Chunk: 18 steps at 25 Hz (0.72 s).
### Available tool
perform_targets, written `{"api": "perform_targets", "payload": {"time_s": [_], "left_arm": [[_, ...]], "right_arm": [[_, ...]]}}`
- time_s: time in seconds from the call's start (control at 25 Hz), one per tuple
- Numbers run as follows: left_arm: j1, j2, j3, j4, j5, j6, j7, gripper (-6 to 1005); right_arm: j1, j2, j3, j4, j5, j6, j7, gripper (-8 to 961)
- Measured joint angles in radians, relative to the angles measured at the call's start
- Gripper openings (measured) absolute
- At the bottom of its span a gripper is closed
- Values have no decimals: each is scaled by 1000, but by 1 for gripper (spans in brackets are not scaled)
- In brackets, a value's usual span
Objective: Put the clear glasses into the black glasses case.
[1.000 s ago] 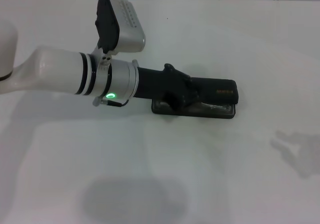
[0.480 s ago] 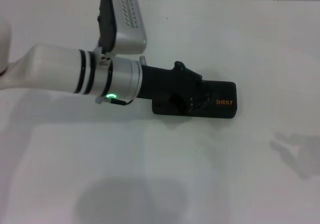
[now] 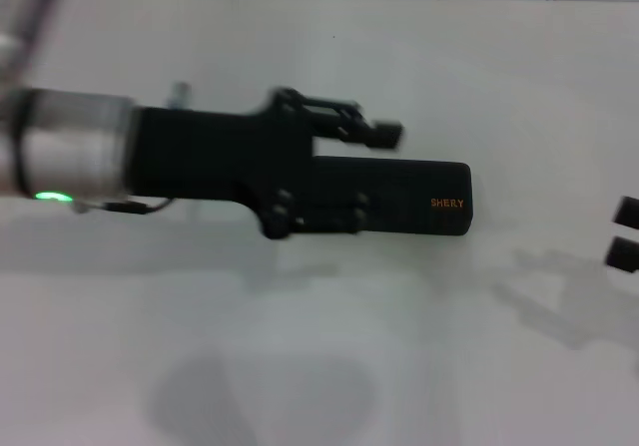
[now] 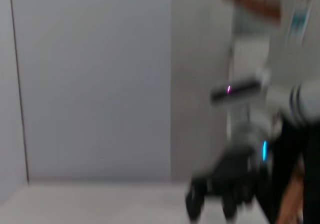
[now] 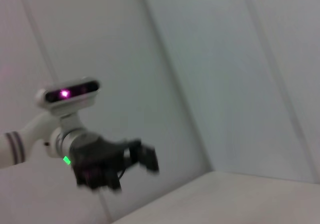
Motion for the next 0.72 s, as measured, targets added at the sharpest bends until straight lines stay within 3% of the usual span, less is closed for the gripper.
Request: {"api": "perform_targets", "payload": {"time_s": [0.16, 0.24, 0.48, 0.72], "left_arm": [[13, 10, -142, -53, -60, 113, -38, 454], [17, 21, -172, -86, -58, 146, -37, 535], [43, 65, -181, -162, -45, 188, -7, 575], [82, 68, -201, -168, -51, 236, 18, 575]], "right_arm": [[72, -2, -80, 1, -9, 9, 0, 469], [117, -2, -107, 1, -23, 10, 0, 514], [221, 0, -143, -2, -43, -8, 2, 683], [272, 7, -144, 1, -35, -27, 1, 801]]}}
